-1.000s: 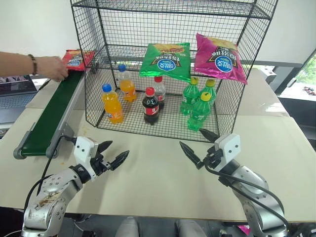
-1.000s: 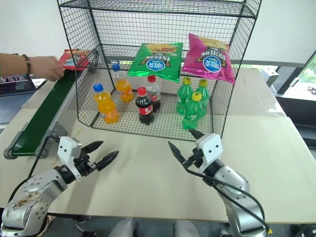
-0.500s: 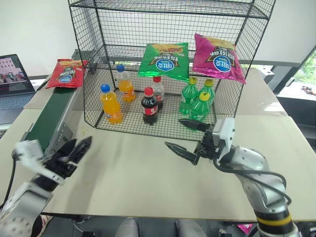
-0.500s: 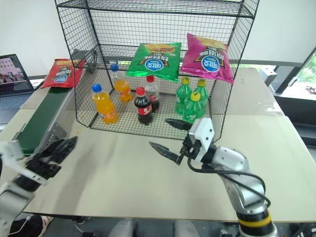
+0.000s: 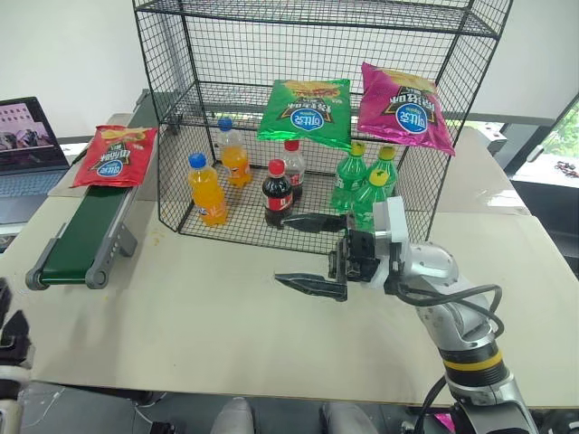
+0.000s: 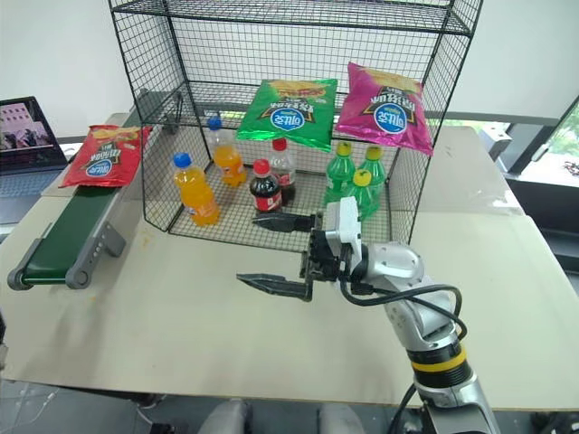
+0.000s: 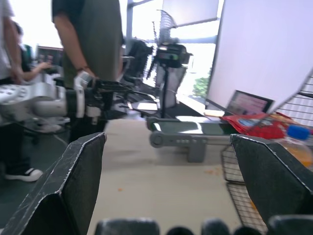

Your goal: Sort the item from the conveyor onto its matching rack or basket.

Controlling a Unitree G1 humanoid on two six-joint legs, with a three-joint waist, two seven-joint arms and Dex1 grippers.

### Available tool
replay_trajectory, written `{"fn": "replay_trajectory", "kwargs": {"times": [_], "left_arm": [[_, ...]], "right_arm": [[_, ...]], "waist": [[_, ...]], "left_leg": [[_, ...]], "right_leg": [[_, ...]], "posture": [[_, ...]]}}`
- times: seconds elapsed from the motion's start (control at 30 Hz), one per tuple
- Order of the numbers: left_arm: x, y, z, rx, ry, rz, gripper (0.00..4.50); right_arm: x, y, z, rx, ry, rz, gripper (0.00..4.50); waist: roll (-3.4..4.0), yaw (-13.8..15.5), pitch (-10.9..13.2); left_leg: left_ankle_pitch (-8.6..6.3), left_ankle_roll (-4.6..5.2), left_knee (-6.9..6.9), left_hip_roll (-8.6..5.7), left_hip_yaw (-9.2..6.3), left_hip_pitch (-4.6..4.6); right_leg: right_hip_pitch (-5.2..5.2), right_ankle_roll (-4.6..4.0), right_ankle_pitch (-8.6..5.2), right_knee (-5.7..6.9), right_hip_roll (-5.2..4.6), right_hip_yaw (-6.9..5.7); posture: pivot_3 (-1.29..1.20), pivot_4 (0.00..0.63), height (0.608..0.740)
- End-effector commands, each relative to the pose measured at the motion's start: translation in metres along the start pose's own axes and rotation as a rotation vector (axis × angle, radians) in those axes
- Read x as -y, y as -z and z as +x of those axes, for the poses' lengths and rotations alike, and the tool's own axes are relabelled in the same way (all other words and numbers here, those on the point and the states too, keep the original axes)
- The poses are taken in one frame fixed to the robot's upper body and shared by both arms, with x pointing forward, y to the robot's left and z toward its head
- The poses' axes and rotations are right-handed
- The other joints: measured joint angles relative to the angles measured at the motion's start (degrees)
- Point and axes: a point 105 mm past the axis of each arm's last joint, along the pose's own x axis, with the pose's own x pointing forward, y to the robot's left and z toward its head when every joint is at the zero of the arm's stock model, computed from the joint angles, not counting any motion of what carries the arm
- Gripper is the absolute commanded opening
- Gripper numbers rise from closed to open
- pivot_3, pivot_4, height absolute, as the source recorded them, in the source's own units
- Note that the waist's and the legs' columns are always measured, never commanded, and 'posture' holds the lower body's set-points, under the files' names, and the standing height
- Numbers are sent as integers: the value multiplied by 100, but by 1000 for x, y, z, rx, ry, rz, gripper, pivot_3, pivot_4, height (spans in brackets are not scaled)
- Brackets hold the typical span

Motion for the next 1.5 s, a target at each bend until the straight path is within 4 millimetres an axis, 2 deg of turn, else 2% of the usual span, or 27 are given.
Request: {"fn": "replay_trajectory", "kwargs": {"times": [0.03,0.27,0.8,1.4,1.5], "left_arm": [[4,-2,4,-15,13,0,4431],[-3,21,14,-159,-18,-65,4431],[-12,25,18,-223,-32,-21,4431],[-5,7,26,-183,10,44,4431],[-4,5,26,-179,21,50,3624]], "right_arm": [[-2,-15,5,47,-47,-49,4500],[0,-15,3,38,-31,-68,4500],[-4,-14,-1,23,-9,-92,4500],[0,-18,4,19,9,-87,4500],[0,-19,6,19,9,-87,4500]], "waist": [[0,1,0],[-3,-5,-2],[-3,-19,-1],[-1,-21,1],[-2,-24,0]], "left_leg": [[0,-1,1,0,1,0],[-1,-3,-5,0,1,1],[-3,-7,-11,1,3,1],[-5,-9,-25,3,3,-2],[-4,-11,-33,4,4,-5]], "right_leg": [[0,0,0,0,0,0],[-2,-3,-3,-2,1,0],[-5,-7,-5,-8,0,0],[-7,-8,-6,-40,0,0],[-6,-8,-5,-52,-1,0]], "posture": [[0,150,740],[0,150,740],[0,150,740],[0,150,740],[0,150,740]]}}
